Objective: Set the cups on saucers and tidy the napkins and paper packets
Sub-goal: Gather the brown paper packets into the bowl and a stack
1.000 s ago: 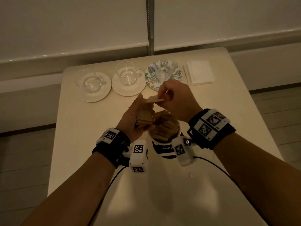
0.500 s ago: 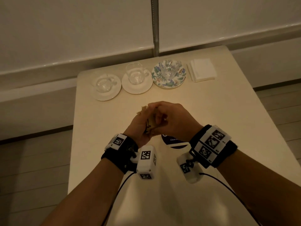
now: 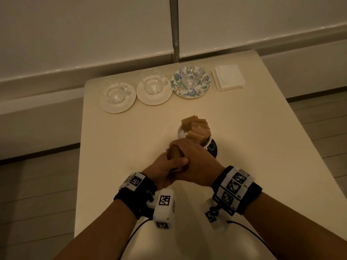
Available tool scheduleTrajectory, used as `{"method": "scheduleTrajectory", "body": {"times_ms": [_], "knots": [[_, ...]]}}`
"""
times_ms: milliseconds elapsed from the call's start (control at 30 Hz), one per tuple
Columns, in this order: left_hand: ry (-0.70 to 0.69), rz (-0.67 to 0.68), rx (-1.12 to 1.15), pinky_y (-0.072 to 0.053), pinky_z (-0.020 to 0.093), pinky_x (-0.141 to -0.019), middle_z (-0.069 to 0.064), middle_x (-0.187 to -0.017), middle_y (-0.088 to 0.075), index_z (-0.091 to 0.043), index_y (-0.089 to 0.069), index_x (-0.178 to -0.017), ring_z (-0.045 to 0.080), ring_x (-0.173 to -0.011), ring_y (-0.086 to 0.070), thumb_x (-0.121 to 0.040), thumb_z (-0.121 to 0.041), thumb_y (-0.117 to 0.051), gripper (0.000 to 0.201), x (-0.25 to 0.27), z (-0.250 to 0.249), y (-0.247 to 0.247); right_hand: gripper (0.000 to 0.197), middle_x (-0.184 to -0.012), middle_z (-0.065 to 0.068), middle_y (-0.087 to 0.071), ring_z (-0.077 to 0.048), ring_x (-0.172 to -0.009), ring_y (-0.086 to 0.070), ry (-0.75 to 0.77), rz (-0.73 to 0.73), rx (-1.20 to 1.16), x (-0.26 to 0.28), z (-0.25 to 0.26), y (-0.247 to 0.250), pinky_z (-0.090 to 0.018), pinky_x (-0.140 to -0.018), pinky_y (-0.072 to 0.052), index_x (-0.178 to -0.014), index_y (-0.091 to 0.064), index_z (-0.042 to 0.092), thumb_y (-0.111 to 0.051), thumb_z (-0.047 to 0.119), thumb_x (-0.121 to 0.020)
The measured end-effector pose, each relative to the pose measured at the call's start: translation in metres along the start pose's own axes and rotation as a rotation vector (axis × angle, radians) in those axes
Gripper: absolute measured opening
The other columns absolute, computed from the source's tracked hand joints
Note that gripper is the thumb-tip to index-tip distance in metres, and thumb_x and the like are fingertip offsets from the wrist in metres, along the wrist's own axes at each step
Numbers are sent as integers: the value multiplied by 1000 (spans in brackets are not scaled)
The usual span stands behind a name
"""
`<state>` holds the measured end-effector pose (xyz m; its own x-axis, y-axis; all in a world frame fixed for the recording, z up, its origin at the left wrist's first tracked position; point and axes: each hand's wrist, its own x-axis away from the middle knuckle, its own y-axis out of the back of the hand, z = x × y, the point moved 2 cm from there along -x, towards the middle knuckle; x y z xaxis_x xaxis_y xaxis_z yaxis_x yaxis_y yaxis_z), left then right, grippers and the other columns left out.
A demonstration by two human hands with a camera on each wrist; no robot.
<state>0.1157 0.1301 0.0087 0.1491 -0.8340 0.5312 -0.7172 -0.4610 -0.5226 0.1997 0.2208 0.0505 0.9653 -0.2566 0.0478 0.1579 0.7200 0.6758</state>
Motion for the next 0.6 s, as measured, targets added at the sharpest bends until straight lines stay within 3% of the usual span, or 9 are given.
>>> {"method": "scheduleTrajectory", "body": {"times_ms": [133, 200, 267, 367, 433, 500, 600], "knots": [[62, 87, -120, -58, 34, -69, 11, -100, -72, -6, -61, -115, 24, -89, -70, -38, -33, -100, 91, -4, -7, 7, 60, -106, 7, -58, -7, -95, -56, -49, 128, -249, 4, -6, 11, -26, -84, -53, -121, -55, 18, -84, 28, -70], [102, 163, -170, -58, 34, -65, 9, -96, -72, -6, -60, -115, 23, -82, -70, -46, -31, -98, 83, -5, -10, 11, 63, -111, 8, -60, -5, -99, -59, -146, 255, -403, 3, -12, 22, -26, -87, -55, -129, -53, 21, -82, 23, -74], [133, 206, -213, -58, 33, -65, 8, -90, -73, -7, -61, -112, 22, -79, -71, -49, -35, -97, 78, -6, -13, 13, 64, -115, 8, -59, -7, -102, -60, -178, 331, -362, 0, -16, 31, -27, -88, -56, -133, -52, 24, -80, 20, -76], [176, 254, -267, -58, 33, -65, 9, -88, -73, -9, -66, -104, 22, -80, -71, -46, -42, -97, 74, -11, -18, 11, 59, -110, 8, -59, -11, -96, -62, -175, 354, -222, -8, -16, 38, -20, -75, -55, -130, -53, 25, -79, 19, -77], [182, 275, -300, -58, 32, -64, 10, -90, -73, -9, -67, -102, 22, -79, -71, -45, -41, -97, 72, -13, -23, 7, 59, -109, 1, -61, -18, -90, -66, -193, 368, -225, -13, -15, 41, -23, -68, -58, -128, -51, 22, -78, 13, -77], [169, 272, -310, -58, 31, -63, 10, -89, -73, -7, -64, -104, 22, -78, -71, -42, -39, -99, 78, -16, -28, 1, 60, -108, -1, -61, -20, -88, -66, -199, 375, -199, -17, -14, 44, -27, -67, -59, -125, -51, 20, -81, 11, -73], [107, 252, -288, -58, 31, -65, 7, -89, -72, -7, -60, -110, 22, -82, -70, -40, -38, -99, 86, -19, -40, -5, 48, -102, 1, -64, -16, -87, -64, -153, 312, -134, -26, -9, 52, -30, -73, -57, -107, -58, 23, -86, 17, -68]]}}
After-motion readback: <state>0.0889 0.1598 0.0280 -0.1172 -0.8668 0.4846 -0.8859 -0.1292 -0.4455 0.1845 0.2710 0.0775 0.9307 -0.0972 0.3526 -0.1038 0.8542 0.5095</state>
